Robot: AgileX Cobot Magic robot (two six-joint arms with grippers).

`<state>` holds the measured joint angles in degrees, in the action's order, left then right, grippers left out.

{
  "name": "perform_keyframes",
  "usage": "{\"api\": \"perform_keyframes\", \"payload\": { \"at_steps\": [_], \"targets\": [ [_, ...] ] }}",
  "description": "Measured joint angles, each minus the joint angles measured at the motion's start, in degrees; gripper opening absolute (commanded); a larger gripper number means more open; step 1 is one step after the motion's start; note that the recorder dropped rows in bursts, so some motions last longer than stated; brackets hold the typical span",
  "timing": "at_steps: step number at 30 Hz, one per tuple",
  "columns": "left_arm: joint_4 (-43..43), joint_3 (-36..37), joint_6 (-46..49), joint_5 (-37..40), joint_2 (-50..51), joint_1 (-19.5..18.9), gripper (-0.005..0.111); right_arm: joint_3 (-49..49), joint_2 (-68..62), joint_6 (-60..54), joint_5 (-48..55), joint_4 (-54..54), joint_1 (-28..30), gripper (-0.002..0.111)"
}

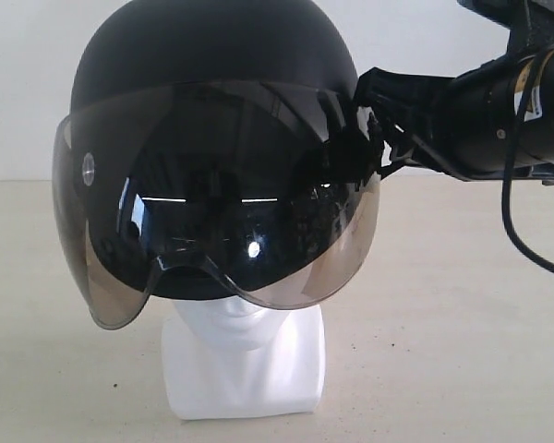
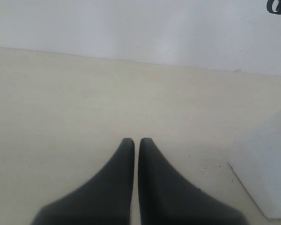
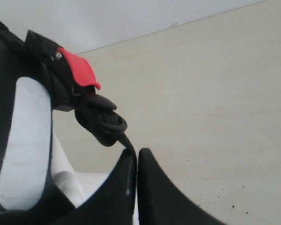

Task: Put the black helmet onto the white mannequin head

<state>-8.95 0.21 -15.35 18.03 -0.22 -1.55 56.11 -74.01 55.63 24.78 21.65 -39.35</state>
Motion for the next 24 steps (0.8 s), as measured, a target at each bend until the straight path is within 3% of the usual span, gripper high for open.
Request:
{"api": "perform_keyframes", "payload": {
  "at_steps": [4,10,24],
  "targets": [
    [0.0,0.0,0.0,0.0,0.0,0.0,0.005,0.0,0.0,0.2,-0.1,0.0,0.0,0.005],
    [0.0,0.0,0.0,0.0,0.0,0.0,0.005,0.0,0.0,0.4,0.4,0.5,0.4,0.04],
    [0.0,0.0,0.0,0.0,0.0,0.0,0.005,-1.4,4.8,-2.0,0.2,4.9,0.7,0.041]
  ]
}}
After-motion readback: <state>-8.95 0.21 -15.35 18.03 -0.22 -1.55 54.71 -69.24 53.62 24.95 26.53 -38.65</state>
